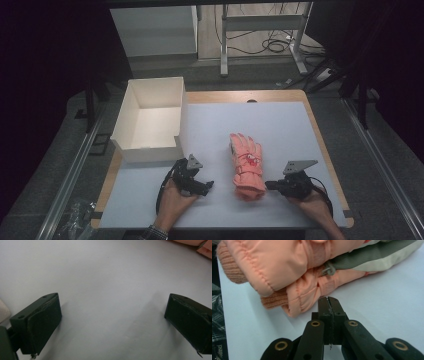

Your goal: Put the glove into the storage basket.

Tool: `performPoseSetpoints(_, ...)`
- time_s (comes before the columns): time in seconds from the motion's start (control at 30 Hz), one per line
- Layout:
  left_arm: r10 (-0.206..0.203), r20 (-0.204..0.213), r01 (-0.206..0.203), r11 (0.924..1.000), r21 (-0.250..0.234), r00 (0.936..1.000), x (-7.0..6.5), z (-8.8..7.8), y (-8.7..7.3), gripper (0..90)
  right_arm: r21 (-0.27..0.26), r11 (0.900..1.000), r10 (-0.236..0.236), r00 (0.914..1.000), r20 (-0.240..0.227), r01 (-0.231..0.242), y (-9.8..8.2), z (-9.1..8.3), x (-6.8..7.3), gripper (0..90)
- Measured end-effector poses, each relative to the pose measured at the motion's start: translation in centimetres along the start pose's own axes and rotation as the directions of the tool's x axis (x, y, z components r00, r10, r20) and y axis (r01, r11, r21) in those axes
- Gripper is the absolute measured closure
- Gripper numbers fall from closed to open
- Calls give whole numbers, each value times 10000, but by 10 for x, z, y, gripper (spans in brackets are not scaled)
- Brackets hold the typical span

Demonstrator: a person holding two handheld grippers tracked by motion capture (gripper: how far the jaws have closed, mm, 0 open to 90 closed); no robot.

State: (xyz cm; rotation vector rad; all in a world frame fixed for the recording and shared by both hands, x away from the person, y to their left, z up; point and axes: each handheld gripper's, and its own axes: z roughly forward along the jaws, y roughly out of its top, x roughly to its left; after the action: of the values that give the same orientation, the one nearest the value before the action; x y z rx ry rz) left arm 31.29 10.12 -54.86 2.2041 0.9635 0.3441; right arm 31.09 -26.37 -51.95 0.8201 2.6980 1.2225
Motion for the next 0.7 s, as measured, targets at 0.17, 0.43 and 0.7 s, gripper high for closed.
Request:
performPoseSetpoints(0.17, 0, -6, 0, 10000, 8, 10000, 0, 0, 0, 10, -40, 10000, -66, 9999, -152, 66, 0, 5, 5, 887)
performPoseSetpoints(0.43, -2, -7, 2, 10000, 7, 10000, 0, 0, 0, 10, -24, 10000, -80, 9997, -245, 79, 4, 16, 9, 887)
performPoseSetpoints(0.7, 2, -6, -2, 10000, 5, 10000, 0, 0, 0, 10, -147, 9996, -242, 9990, -382, 237, 11, 28, 17, 887)
